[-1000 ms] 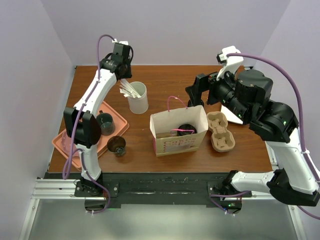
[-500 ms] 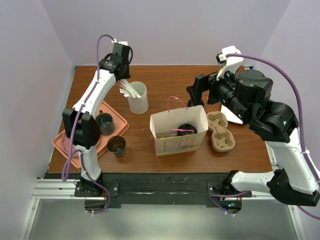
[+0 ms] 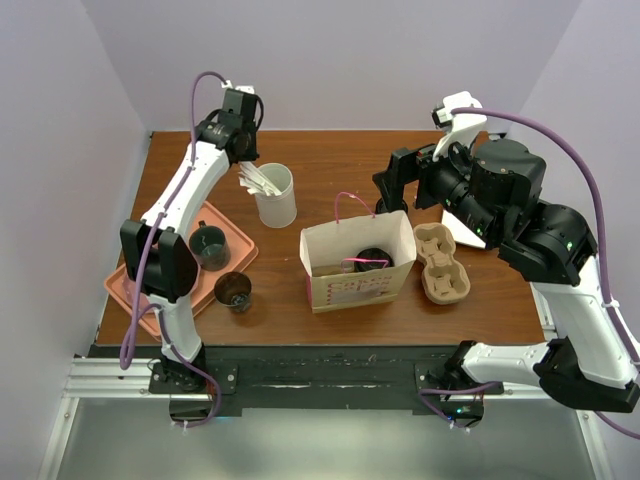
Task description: Pack the takeout coffee
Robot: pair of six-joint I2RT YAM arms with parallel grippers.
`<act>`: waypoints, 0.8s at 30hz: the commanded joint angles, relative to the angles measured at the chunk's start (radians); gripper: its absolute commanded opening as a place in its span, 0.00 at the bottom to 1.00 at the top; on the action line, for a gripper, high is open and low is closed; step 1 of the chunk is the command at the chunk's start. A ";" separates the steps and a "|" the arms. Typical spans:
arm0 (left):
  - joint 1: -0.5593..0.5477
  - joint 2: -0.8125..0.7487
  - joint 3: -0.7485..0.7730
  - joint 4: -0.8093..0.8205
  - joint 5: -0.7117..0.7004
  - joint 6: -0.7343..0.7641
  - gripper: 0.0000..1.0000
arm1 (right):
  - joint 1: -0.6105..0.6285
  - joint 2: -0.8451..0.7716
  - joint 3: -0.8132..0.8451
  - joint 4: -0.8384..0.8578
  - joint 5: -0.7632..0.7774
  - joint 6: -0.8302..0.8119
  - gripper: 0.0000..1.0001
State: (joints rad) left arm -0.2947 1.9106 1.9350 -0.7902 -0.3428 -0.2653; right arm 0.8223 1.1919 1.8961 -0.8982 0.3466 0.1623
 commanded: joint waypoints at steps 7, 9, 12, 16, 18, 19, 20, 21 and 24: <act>0.005 -0.070 -0.030 0.028 0.037 0.032 0.32 | -0.005 -0.015 0.011 0.030 0.000 -0.009 0.98; 0.005 -0.070 -0.030 0.028 0.036 0.034 0.32 | -0.003 -0.015 0.011 0.028 -0.001 -0.006 0.98; 0.005 -0.070 -0.031 0.025 0.039 0.035 0.29 | -0.005 -0.018 0.011 0.031 -0.001 -0.003 0.98; 0.003 -0.067 -0.030 0.025 0.054 0.035 0.22 | -0.005 -0.017 0.011 0.028 -0.003 0.000 0.98; 0.003 -0.068 -0.030 0.025 0.057 0.035 0.18 | -0.005 -0.018 0.009 0.030 -0.003 -0.001 0.98; 0.003 -0.068 -0.025 0.023 0.057 0.035 0.13 | -0.005 -0.017 0.009 0.030 -0.001 -0.001 0.98; 0.003 -0.068 -0.022 0.023 0.057 0.035 0.10 | -0.005 -0.017 0.011 0.030 -0.003 0.000 0.98; 0.003 -0.070 -0.019 0.023 0.057 0.035 0.07 | -0.005 -0.017 0.011 0.030 -0.003 0.000 0.98; 0.003 -0.070 0.004 0.017 0.057 0.029 0.00 | -0.005 -0.015 0.012 0.033 -0.004 -0.001 0.98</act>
State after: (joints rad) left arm -0.2947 1.8938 1.9045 -0.7906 -0.2924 -0.2417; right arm 0.8223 1.1908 1.8957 -0.8978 0.3462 0.1631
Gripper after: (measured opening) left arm 0.028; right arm 0.983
